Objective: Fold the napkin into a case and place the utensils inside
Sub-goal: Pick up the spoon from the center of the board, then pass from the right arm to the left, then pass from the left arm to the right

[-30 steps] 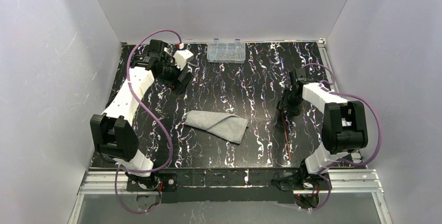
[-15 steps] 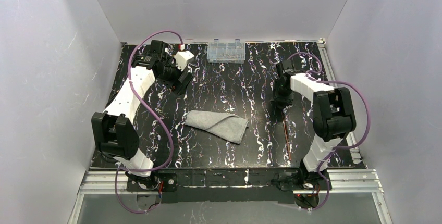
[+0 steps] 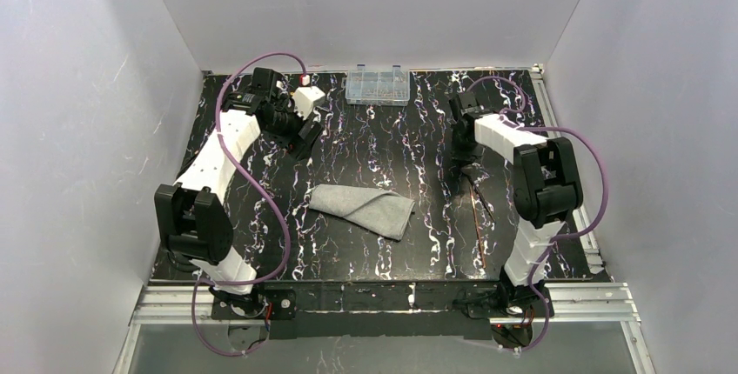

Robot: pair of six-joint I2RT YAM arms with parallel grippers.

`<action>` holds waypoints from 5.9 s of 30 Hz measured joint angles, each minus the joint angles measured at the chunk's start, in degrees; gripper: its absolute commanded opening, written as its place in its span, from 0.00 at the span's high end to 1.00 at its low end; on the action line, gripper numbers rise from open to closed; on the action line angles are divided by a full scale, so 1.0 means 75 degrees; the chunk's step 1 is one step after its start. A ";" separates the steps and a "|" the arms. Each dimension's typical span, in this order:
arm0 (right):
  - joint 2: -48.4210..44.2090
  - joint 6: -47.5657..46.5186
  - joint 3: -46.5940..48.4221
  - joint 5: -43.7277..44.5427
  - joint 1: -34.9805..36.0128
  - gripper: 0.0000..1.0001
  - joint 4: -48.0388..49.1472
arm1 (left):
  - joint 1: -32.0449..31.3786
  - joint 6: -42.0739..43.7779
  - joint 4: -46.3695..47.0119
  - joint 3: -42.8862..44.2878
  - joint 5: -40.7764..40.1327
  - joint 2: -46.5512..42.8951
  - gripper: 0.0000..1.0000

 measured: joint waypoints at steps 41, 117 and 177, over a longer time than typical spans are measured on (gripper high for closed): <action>0.0632 -0.1005 0.1507 0.0414 0.1367 0.99 -0.0979 | 0.0003 0.0070 -0.0603 0.0297 0.0402 0.0152 0.08; -0.2066 0.6875 0.2087 -0.8760 0.3130 0.37 1.1727 | -0.0003 0.0245 0.0924 -0.0391 0.6802 -0.3471 1.00; -0.3343 0.7469 -0.1443 -0.4870 0.2774 0.81 0.4820 | -0.0816 1.1360 1.1660 -0.5919 0.0434 -0.3212 1.00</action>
